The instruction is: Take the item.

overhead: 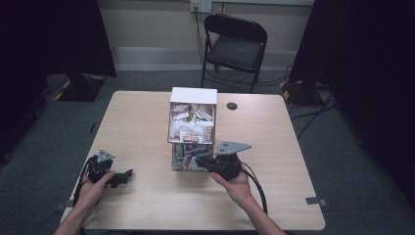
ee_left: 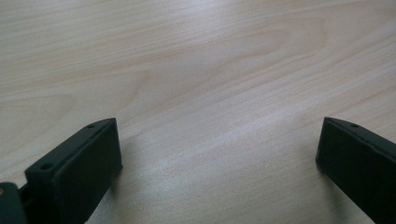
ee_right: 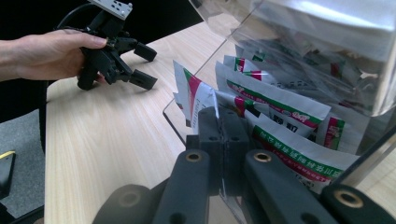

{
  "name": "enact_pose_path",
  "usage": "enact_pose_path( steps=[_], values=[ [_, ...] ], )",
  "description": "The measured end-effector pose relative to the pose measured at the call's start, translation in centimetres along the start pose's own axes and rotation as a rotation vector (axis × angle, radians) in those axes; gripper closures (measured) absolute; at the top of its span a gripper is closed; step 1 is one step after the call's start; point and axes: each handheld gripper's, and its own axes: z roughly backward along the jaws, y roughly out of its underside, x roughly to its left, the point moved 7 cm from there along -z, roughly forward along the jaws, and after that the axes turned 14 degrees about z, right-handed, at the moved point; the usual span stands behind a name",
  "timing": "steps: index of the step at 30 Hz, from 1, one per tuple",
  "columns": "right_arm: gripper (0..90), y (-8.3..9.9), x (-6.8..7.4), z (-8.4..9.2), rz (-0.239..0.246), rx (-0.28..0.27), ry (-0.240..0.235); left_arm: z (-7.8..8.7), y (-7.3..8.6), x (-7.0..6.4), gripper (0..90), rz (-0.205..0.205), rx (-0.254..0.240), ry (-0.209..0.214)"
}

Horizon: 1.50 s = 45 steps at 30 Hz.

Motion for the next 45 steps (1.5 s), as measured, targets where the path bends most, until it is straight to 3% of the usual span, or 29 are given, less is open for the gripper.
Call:
enact_pose_path(
  steps=[21,45],
  values=[
    [90.0,-1.0,0.6,1.1,0.001,-0.029,-0.006,0.0,0.0,0.0,0.0,0.000,0.000,0.000],
    [90.0,-0.8,0.6,3.2,-0.013,-0.046,0.012,0.0,0.0,0.0,0.0,0.000,0.000,0.000]
  ],
)
